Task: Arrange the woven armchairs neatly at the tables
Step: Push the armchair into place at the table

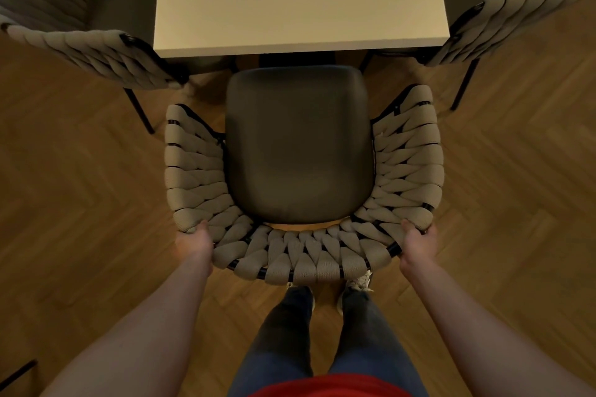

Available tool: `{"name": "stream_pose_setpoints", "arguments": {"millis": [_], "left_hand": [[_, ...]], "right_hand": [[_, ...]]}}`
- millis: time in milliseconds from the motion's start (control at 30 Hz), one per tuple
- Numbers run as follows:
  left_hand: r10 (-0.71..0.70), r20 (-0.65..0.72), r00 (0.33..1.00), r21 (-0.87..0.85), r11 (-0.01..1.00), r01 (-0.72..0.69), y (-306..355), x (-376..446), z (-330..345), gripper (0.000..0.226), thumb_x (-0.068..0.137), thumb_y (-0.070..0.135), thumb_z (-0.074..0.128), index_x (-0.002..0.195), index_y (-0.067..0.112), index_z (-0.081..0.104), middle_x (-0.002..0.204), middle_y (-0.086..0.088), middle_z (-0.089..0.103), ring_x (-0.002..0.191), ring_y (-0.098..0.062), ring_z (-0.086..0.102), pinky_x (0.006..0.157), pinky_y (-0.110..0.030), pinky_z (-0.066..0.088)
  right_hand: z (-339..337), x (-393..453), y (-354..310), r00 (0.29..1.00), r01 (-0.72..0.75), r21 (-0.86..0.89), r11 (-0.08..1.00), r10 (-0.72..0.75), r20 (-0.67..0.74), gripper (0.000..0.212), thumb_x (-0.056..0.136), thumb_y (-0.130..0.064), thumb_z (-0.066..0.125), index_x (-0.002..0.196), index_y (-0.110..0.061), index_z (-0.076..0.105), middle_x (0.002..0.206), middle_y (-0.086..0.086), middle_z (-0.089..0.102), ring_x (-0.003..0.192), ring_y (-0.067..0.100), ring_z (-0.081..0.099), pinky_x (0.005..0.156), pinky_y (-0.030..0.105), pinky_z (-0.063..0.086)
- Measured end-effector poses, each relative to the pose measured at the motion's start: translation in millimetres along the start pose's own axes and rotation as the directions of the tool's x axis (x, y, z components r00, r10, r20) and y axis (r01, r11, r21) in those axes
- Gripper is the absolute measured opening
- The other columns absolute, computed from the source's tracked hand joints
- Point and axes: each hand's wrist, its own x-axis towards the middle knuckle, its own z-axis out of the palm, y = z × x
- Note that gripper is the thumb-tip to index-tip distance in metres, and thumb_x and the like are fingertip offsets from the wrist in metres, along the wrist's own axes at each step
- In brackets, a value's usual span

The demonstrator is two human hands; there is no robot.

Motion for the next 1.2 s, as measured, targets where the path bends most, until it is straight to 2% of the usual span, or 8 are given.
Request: {"name": "stream_pose_setpoints", "arguments": {"millis": [167, 333, 533, 733, 833, 1000, 1200], "left_hand": [[0.004, 0.005, 1.0, -0.017, 1.0, -0.004, -2.8, -0.8, 0.4, 0.047, 0.096, 0.03, 0.063, 0.133, 0.005, 0.048, 0.133, -0.019, 0.056, 0.118, -0.038, 0.055, 0.095, -0.044, 0.047], [0.015, 0.014, 1.0, -0.021, 1.0, -0.014, -5.0, -11.0, 5.3, 0.047, 0.097, 0.029, 0.061, 0.135, 0.006, 0.048, 0.132, -0.019, 0.056, 0.118, -0.038, 0.055, 0.094, -0.042, 0.046], [0.019, 0.043, 0.999, -0.028, 0.999, -0.018, -4.0, -13.6, 9.5, 0.045, 0.097, 0.029, 0.061, 0.134, 0.007, 0.049, 0.129, -0.016, 0.058, 0.116, -0.035, 0.056, 0.091, -0.039, 0.045], [0.008, 0.037, 0.999, -0.015, 1.0, -0.008, -0.9, -14.9, 9.7, 0.045, 0.097, 0.028, 0.061, 0.133, 0.005, 0.048, 0.13, -0.018, 0.057, 0.117, -0.036, 0.055, 0.09, -0.04, 0.045], [0.023, 0.043, 0.999, -0.006, 1.0, -0.022, 2.8, -10.6, 10.2, 0.044, 0.097, 0.03, 0.062, 0.132, 0.006, 0.05, 0.13, -0.017, 0.057, 0.115, -0.036, 0.056, 0.089, -0.04, 0.047], [0.03, 0.077, 0.997, -0.017, 0.999, -0.029, 13.6, -7.3, 16.8, 0.044, 0.098, 0.032, 0.06, 0.133, 0.009, 0.049, 0.129, -0.015, 0.058, 0.116, -0.036, 0.057, 0.098, -0.047, 0.049], [0.017, 0.065, 0.998, -0.02, 1.0, -0.016, 14.9, -7.4, 21.8, 0.045, 0.097, 0.033, 0.061, 0.133, 0.008, 0.049, 0.13, -0.016, 0.058, 0.116, -0.036, 0.057, 0.099, -0.049, 0.049]], "right_hand": [[-1.1, 0.1, -0.9, 0.999, 0.002, -0.018, 1.0, -0.002, -0.034, 0.05, 0.095, -0.01, 0.061, 0.142, -0.018, 0.047, 0.124, 0.008, 0.061, 0.111, 0.029, 0.061, 0.097, 0.05, 0.051], [-7.6, 3.5, -8.1, 0.999, 0.009, -0.039, 0.999, -0.011, -0.049, 0.047, 0.095, -0.008, 0.062, 0.14, -0.014, 0.049, 0.122, 0.008, 0.061, 0.109, 0.028, 0.06, 0.095, 0.046, 0.052], [-11.9, 7.5, -14.0, 0.999, 0.003, -0.047, 0.999, -0.005, -0.033, 0.039, 0.095, -0.008, 0.061, 0.133, -0.018, 0.053, 0.112, 0.004, 0.062, 0.103, 0.026, 0.061, 0.09, 0.044, 0.053], [-10.6, 7.2, -14.0, 1.0, -0.004, -0.049, 0.999, 0.003, -0.031, 0.041, 0.095, -0.01, 0.062, 0.134, -0.018, 0.052, 0.117, 0.006, 0.061, 0.106, 0.027, 0.061, 0.096, 0.049, 0.052], [-7.4, 5.7, -15.1, 0.999, -0.003, -0.044, 0.999, 0.001, -0.039, 0.042, 0.095, -0.012, 0.062, 0.136, -0.017, 0.051, 0.122, 0.007, 0.061, 0.108, 0.027, 0.06, 0.096, 0.048, 0.052], [-0.1, 10.0, -25.0, 1.0, 0.002, -0.011, 1.0, -0.003, -0.02, 0.044, 0.096, -0.009, 0.061, 0.138, -0.014, 0.05, 0.121, 0.008, 0.061, 0.105, 0.027, 0.061, 0.093, 0.045, 0.052], [-0.1, 14.6, -31.2, 1.0, -0.023, -0.005, 1.0, 0.022, -0.019, 0.045, 0.096, -0.009, 0.06, 0.14, -0.015, 0.049, 0.119, 0.008, 0.061, 0.102, 0.027, 0.061, 0.093, 0.047, 0.052]]}}
